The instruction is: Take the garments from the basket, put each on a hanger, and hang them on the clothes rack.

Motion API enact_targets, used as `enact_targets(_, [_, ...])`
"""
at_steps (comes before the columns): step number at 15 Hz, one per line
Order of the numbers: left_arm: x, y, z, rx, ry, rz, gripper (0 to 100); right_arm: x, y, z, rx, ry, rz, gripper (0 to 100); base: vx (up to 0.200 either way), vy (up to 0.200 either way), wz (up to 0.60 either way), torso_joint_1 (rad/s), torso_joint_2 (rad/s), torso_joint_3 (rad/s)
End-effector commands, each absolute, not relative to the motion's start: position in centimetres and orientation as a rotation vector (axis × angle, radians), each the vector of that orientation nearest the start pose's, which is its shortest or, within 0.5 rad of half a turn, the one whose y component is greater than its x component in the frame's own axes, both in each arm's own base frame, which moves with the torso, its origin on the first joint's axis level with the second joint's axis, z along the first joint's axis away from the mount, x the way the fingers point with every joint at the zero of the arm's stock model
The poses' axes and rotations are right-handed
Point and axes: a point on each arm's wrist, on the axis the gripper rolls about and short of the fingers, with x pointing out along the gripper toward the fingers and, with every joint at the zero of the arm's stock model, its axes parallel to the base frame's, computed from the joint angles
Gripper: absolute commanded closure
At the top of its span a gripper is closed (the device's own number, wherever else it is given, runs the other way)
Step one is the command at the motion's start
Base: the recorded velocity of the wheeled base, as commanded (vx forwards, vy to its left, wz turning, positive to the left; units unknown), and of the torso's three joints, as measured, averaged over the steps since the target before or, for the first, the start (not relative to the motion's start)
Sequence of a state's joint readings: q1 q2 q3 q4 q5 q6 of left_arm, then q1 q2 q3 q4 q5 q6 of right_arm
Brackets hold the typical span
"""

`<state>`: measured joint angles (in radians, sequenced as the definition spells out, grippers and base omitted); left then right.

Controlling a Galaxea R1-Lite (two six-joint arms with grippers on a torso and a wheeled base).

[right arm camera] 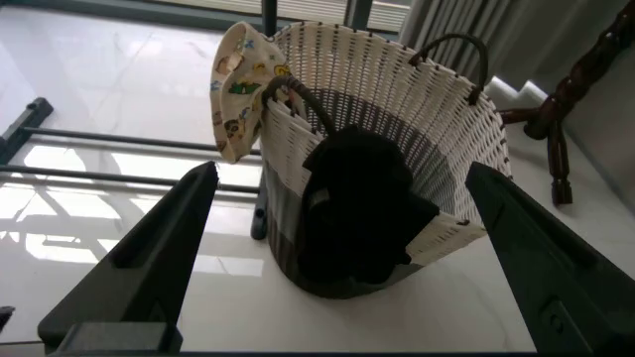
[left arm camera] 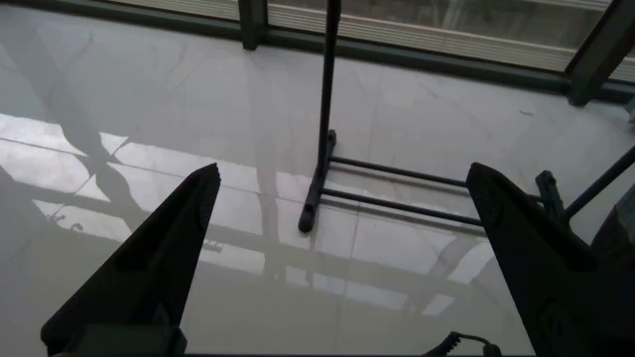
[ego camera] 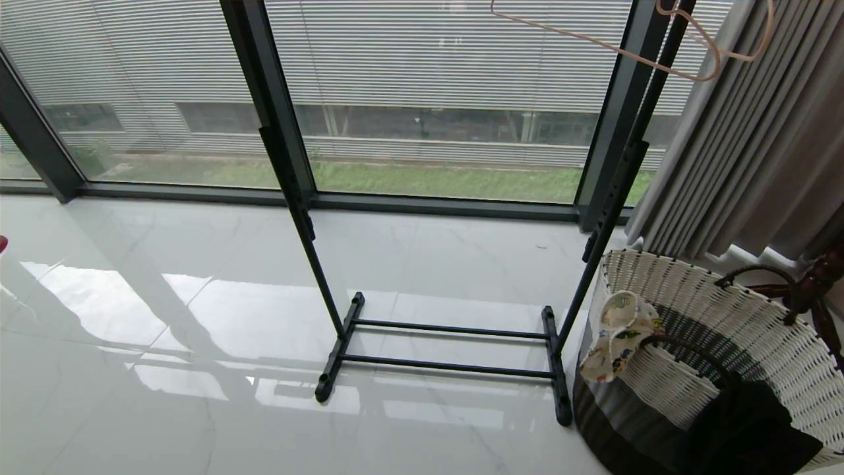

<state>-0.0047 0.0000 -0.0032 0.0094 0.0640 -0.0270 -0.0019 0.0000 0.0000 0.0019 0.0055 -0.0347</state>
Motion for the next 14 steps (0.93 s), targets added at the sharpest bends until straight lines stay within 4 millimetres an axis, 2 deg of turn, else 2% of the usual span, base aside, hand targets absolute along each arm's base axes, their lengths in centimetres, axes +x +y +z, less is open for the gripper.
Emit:
enact_targets(1, [-2.31,0.16,7.54,-0.027,0.005,0.061,0,-2.28,0.02,7.53,-0.035,0.001,0.005,0,0.0,0.0,0.0,0.0,0.0,0.0])
enact_targets(4, [-2.31,0.16,7.54,-0.03,0.005,0.063,0,-2.28,0.02,7.53,-0.035,0.001,0.005,0,0.0,0.0,0.0,0.0,0.0,0.0])
enact_targets(9, [-2.31,0.16,7.54,-0.026,0.005,0.063,0,-2.28,0.02,7.53,-0.032,0.001,0.005,0,0.2,0.0,0.0,0.002,0.0,0.006])
enact_targets(12, [-2.31,0.16,7.54,-0.024,0.005,0.063,0,-2.28,0.02,7.53,-0.029,0.001,0.005,0,0.0,0.0,0.0,0.0,0.0,0.0])
enact_targets(14, [-2.31,0.16,7.54,-0.015,0.006,0.061,0,-2.28,0.02,7.53,-0.035,0.001,0.005,0,0.0,-0.2,0.0,0.0,0.01,0.01])
